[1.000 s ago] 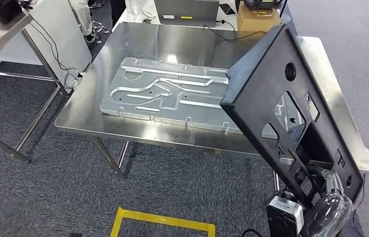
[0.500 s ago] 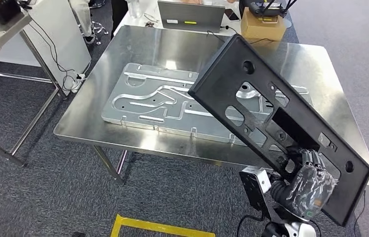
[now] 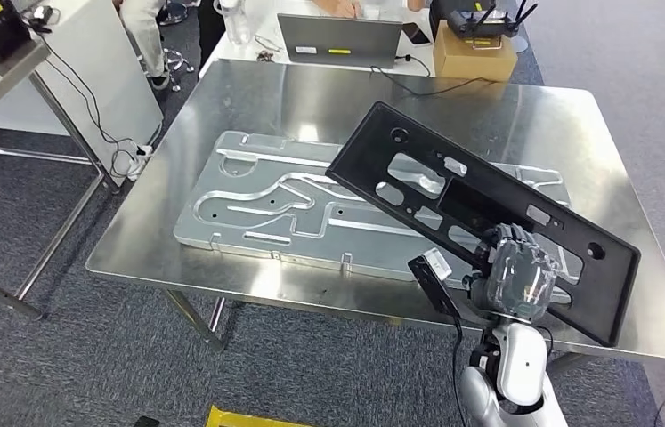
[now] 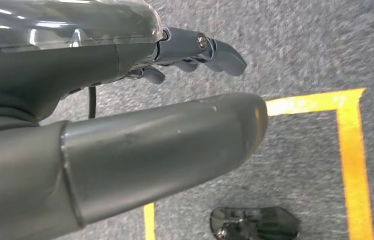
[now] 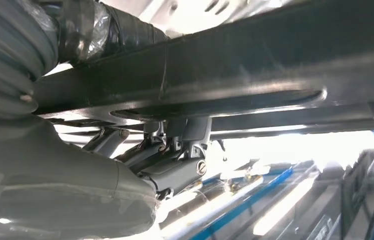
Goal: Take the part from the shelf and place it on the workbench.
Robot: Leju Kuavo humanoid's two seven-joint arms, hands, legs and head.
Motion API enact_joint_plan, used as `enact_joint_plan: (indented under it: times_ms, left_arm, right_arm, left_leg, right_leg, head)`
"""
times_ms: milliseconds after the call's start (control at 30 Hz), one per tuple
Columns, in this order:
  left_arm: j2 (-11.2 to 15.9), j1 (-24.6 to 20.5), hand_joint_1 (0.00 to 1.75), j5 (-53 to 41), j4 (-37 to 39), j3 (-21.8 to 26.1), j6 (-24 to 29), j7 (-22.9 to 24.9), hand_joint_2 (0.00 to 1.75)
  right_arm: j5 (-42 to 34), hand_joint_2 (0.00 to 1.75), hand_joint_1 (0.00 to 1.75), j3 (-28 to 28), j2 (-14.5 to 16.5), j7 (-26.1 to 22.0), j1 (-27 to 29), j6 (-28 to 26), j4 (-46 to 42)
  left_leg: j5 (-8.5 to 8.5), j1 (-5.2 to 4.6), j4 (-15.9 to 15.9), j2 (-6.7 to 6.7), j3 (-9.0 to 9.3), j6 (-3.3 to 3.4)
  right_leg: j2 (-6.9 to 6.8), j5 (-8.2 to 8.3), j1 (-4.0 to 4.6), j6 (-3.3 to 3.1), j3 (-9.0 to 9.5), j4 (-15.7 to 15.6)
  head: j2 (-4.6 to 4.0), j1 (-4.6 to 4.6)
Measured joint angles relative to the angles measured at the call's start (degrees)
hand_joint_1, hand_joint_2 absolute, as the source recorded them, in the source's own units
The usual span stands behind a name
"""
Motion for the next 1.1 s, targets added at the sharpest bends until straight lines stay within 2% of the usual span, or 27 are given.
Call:
enact_joint_plan:
  times_ms: [100, 133, 167, 200, 233, 267, 300, 333, 400, 433, 467, 533, 600, 667, 700, 767, 800, 833, 867, 900, 933, 967, 1000, 1100]
  left_arm:
    - [0.1, 0.1, 0.00, -0.1, 0.0, 0.0, 0.0, 0.0, 0.00]
    - [0.1, 0.1, 0.00, -0.1, 0.0, 0.0, 0.0, 0.0, 0.00]
    - [0.1, 0.0, 0.00, -0.1, 0.0, 0.0, 0.0, 0.0, 0.00]
    - [0.1, 0.0, 0.00, -0.1, 0.0, 0.0, 0.0, 0.0, 0.00]
    - [0.1, 0.0, 0.00, -0.2, 0.0, 0.0, 0.0, 0.0, 0.00]
    - [0.1, 0.0, 0.00, -0.3, 0.0, 0.0, 0.0, 0.0, 0.00]
    - [0.2, 0.0, 0.00, -0.4, 0.0, 0.0, 0.0, 0.0, 0.00]
    - [0.2, 0.0, 0.00, -0.5, 0.0, 0.0, 0.0, 0.0, 0.00]
    - [0.2, -0.1, 0.00, -0.6, 0.0, -0.1, 0.0, 0.0, 0.00]
    - [0.1, -0.2, 0.00, -0.7, 0.0, -0.2, 0.0, 0.0, 0.00]
    - [0.1, -0.4, 0.00, -0.8, 0.0, -0.3, 0.0, 0.0, 0.00]
    - [0.1, -0.6, 0.00, -0.9, 0.0, -0.5, -0.1, 0.0, 0.00]
    - [0.1, -0.7, 0.00, -0.9, 0.0, -0.7, -0.1, 0.0, 0.00]
    - [0.1, -0.8, 0.00, -0.9, 0.1, -0.9, -0.1, -0.1, 0.00]
    - [0.1, -0.8, 0.00, -0.9, 0.1, -0.9, -0.1, -0.1, 0.00]
    - [0.2, -0.7, 0.00, -0.9, 0.1, -1.0, -0.1, -0.1, 0.00]
    - [0.3, -0.6, 0.00, -0.9, 0.1, -1.0, -0.1, 0.0, 0.00]
    - [0.3, -0.5, 0.00, -0.9, 0.1, -1.0, -0.1, 0.0, 0.00]
    - [0.3, -0.5, 0.00, -0.9, 0.1, -1.0, -0.1, 0.0, 0.00]
    - [0.3, -0.4, 0.00, -0.9, 0.1, -1.1, -0.1, 0.0, 0.00]
    - [0.3, -0.4, 0.00, -0.9, 0.1, -1.1, -0.1, 0.0, 0.00]
    - [0.4, -0.5, 0.00, -0.9, 0.1, -1.1, -0.1, 0.0, 0.00]
    - [0.4, -0.5, 0.00, -0.9, 0.1, -1.1, -0.1, 0.0, 0.00]
    - [0.4, -0.5, 0.00, -0.9, 0.1, -1.2, -0.1, 0.0, 0.00]
  right_arm:
    - [-1.7, 1.75, 1.75, -0.3, -1.7, -0.3, -1.5, 0.9, 2.4]
    - [-2.1, 1.75, 1.75, -0.6, -2.4, -0.4, -2.1, 1.1, 3.0]
    - [-2.4, 1.75, 1.75, -1.0, -3.2, -0.6, -2.8, 1.5, 3.6]
    - [-2.6, 1.75, 1.75, -1.3, -3.9, -0.8, -3.4, 1.9, 4.2]
    - [-2.7, 1.75, 1.75, -1.7, -4.7, -1.0, -4.1, 2.5, 5.0]
    - [-2.7, 1.75, 1.75, -2.0, -5.4, -1.2, -4.7, 3.2, 5.9]
    - [-2.5, 1.75, 1.75, -2.2, -6.0, -1.3, -5.3, 4.0, 6.8]
    - [-2.1, 1.75, 1.75, -2.3, -6.6, -1.5, -5.9, 4.8, 7.9]
    - [-1.1, 1.75, 1.75, -2.4, -7.4, -1.8, -7.6, 6.1, 9.8]
    - [-0.7, 1.75, 1.75, -2.3, -7.6, -1.9, -8.7, 6.6, 10.8]
    - [-0.3, 1.75, 1.75, -2.2, -7.7, -2.0, -9.8, 7.0, 11.6]
    - [0.1, 1.75, 1.75, -1.8, -7.8, -2.0, -11.3, 7.4, 12.9]
    - [0.2, 1.75, 1.75, -1.5, -7.8, -2.0, -12.0, 7.5, 13.7]
    - [0.3, 1.75, 1.75, -1.3, -7.8, -2.0, -12.6, 7.6, 14.5]
    - [0.3, 1.75, 1.75, -1.2, -7.8, -2.0, -12.9, 7.6, 14.8]
    - [0.3, 1.75, 1.75, -1.1, -7.8, -1.9, -13.3, 7.6, 15.3]
    - [0.3, 1.75, 1.75, -1.0, -7.8, -1.9, -13.3, 7.6, 15.5]
    - [0.3, 1.75, 1.75, -0.9, -7.8, -1.9, -13.3, 7.6, 15.8]
    - [0.3, 1.75, 1.75, -0.8, -7.8, -1.9, -13.3, 7.6, 16.0]
    - [0.3, 1.75, 1.75, -0.7, -7.8, -1.9, -13.3, 7.6, 16.2]
    - [0.3, 1.75, 1.75, -0.7, -7.7, -1.8, -13.3, 7.6, 16.3]
    - [0.3, 1.75, 1.75, -0.6, -7.7, -1.8, -13.4, 7.6, 16.4]
    - [0.3, 1.75, 1.75, -0.6, -7.7, -1.8, -13.5, 7.6, 16.5]
    - [0.3, 1.75, 1.75, -0.5, -7.7, -1.8, -13.7, 7.5, 16.8]
  left_leg:
    - [0.18, 0.00, -0.4, -0.19, 0.38, 1.42]
    - [0.12, 0.08, -0.7, -0.24, 0.68, 1.78]
    - [-0.01, 0.17, -0.9, -0.27, 1.04, 2.16]
    - [-0.27, 0.16, -1.0, -0.29, 1.38, 2.48]
    - [-0.61, 0.15, -1.0, -0.30, 1.75, 2.70]
    - [-1.00, 0.13, -1.0, -0.33, 2.19, 2.81]
    - [-1.45, 0.12, -1.0, -0.38, 2.75, 2.81]
    - [-1.94, 0.10, -1.0, -0.46, 3.39, 2.75]
    - [-3.03, 0.05, -1.0, -0.60, 4.85, 2.56]
    - [-3.52, -0.01, -1.1, -0.61, 5.39, 2.39]
    - [-3.90, -0.04, -1.2, -0.63, 5.79, 2.14]
    - [-4.32, -0.01, -1.5, -0.62, 6.02, 1.54]
    - [-4.73, -0.03, -1.9, -0.53, 6.38, 0.94]
    - [-5.99, -0.10, 0.6, -0.35, 5.38, 0.49]
    - [-7.12, -0.04, 3.7, -0.29, 3.63, 0.35]
    - [-9.24, -0.02, 11.7, -0.26, -1.61, 0.10]
    - [-9.13, -0.02, 14.3, -0.25, -3.84, 0.00]
    - [-7.84, 0.00, 14.9, -0.25, -5.21, -0.07]
    - [-5.31, 0.03, 13.2, -0.23, -5.45, -0.08]
    - [-2.03, 0.06, 9.6, -0.20, -4.76, -0.03]
    - [0.43, 0.01, 6.2, -0.18, -3.75, 0.06]
    - [1.94, -0.07, 3.0, -0.19, -2.56, 0.20]
    - [2.36, -0.18, 1.1, -0.21, -1.78, 0.46]
    - [1.36, -0.34, -0.2, -0.28, -0.94, 1.53]
  right_leg:
    - [-0.09, -0.70, -0.02, 0.98, 0.02, 0.3]
    - [-0.12, -1.27, -0.12, 1.28, -0.44, 1.4]
    - [-0.15, -2.26, -0.24, 1.58, -1.65, 3.7]
    - [-0.18, -3.49, -0.33, 1.82, -3.66, 7.3]
    - [-0.19, -4.65, -0.37, 2.00, -6.27, 11.3]
    - [-0.19, -5.16, -0.40, 2.13, -8.79, 14.8]
    - [-0.19, -4.51, -0.41, 2.17, -10.61, 16.6]
    - [-0.19, -2.62, -0.41, 2.08, -11.37, 16.1]
    - [-0.17, 3.35, -0.26, 1.50, -9.96, 9.5]
    - [-0.13, 5.47, 0.00, 1.09, -8.84, 6.2]
    - [-0.13, 6.52, 0.27, 0.66, -7.80, 3.5]
    - [-0.13, 5.77, 0.77, 0.10, -6.92, 1.7]
    - [-0.15, 5.07, 0.54, -0.20, -6.13, 0.4]
    - [-0.26, 4.75, 0.07, -0.64, -4.86, -0.7]
    - [-0.34, 4.51, -0.04, -0.83, -4.24, -1.0]
    - [-0.38, 3.75, -0.04, -1.07, -3.29, -1.1]
    - [-0.35, 3.27, -0.04, -1.07, -2.78, -1.1]
    - [-0.30, 2.75, -0.04, -1.02, -2.17, -1.0]
    - [-0.25, 2.15, -0.06, -0.92, -1.46, -0.9]
    - [-0.22, 1.47, -0.09, -0.76, -0.68, -0.8]
    - [-0.21, 0.78, -0.04, -0.51, 0.00, -0.6]
    - [-0.17, 0.15, 0.07, -0.19, 0.45, -0.4]
    - [-0.14, -0.26, 0.17, 0.12, 0.65, -0.2]
    - [-0.07, -0.81, 0.19, 0.91, 0.75, -0.4]
  head:
    - [0.00, 0.00]
    - [0.00, 0.02]
    - [0.00, 0.02]
    - [0.00, 0.05]
    - [0.00, 0.05]
    - [0.00, 0.05]
    - [0.00, 0.05]
    - [0.00, 0.05]
    - [0.00, 0.05]
    - [0.00, 0.04]
    - [0.00, 0.05]
    - [0.00, 0.07]
    - [0.00, 0.08]
    - [0.00, 0.03]
    - [0.00, 0.00]
    - [0.00, -0.04]
    - [0.00, -0.05]
    - [0.00, -0.06]
    - [0.00, -0.07]
    - [0.00, -0.07]
    - [0.00, -0.07]
    - [0.00, -0.05]
    - [0.00, -0.04]
    - [0.00, -0.08]
